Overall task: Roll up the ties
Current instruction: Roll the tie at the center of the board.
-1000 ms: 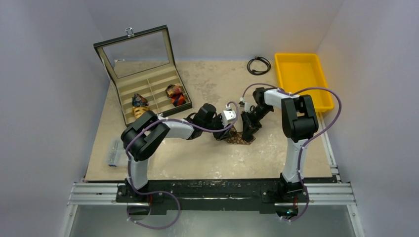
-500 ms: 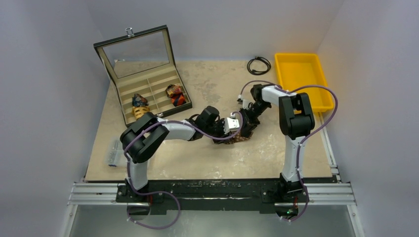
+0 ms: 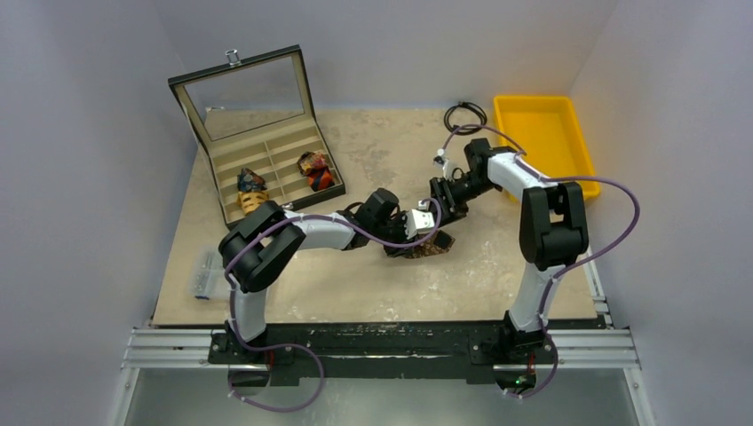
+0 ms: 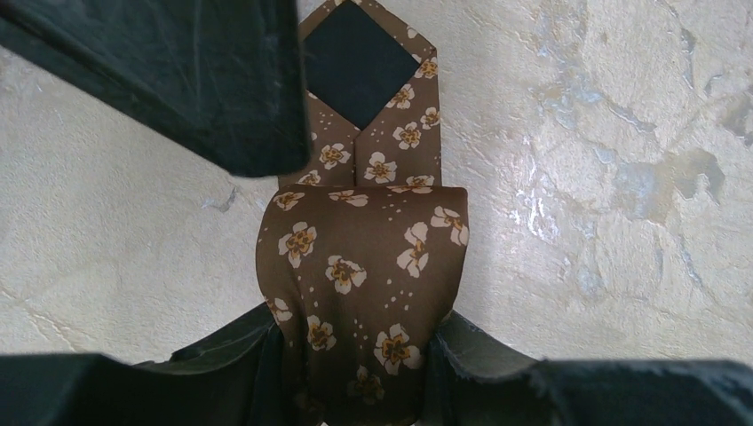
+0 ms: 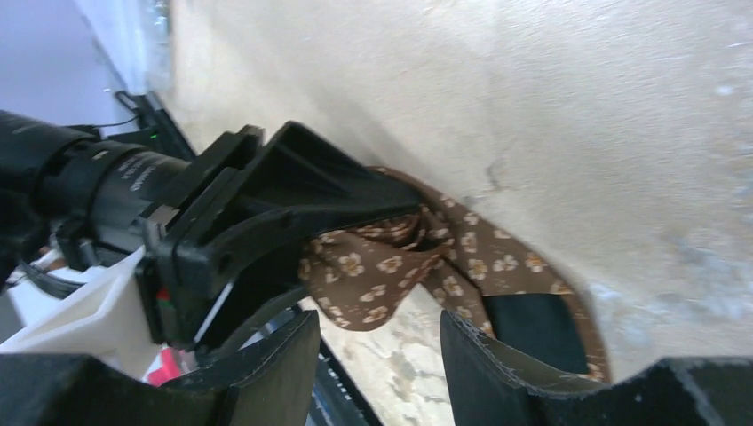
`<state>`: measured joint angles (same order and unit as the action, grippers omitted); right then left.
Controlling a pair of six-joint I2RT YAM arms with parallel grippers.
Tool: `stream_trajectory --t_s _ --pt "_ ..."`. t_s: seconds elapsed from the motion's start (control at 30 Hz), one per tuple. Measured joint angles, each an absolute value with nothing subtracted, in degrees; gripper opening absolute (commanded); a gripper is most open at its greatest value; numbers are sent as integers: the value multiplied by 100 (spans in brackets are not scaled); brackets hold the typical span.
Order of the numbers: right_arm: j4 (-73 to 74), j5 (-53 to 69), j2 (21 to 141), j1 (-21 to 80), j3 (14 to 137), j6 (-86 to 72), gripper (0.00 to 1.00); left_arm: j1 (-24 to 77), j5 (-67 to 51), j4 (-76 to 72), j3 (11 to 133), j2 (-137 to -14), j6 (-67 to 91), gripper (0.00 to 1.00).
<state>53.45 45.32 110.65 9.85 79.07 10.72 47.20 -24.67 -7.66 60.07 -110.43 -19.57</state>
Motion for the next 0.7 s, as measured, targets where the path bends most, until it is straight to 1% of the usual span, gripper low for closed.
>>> stream_trajectory --t_s 0.1,0.27,0.33,0.47,0.57,0.6,0.7 --pt "5321 4882 10993 1002 7745 1031 54 4735 -2432 -762 6012 -11043 -1955 14" --pt "5308 5065 11312 1103 7614 965 55 4740 -2416 -762 6016 -11045 -1953 15" --pt "5277 5070 11452 1162 7614 943 52 4740 -2414 -762 6016 -11045 -1953 16" --pt "5214 5076 11640 1251 7616 893 32 4742 -2412 -757 6027 -11052 -1951 19" --pt "5227 5181 11684 1280 7627 902 9 4742 -2412 -753 6034 -11056 -1942 22" --pt "5245 5231 11684 1280 7631 908 0 4742 -2412 -755 6034 -11056 -1920 24" --pt "5293 5293 11684 1280 7642 972 0 4742 -2416 -762 6036 -11056 -1898 30"
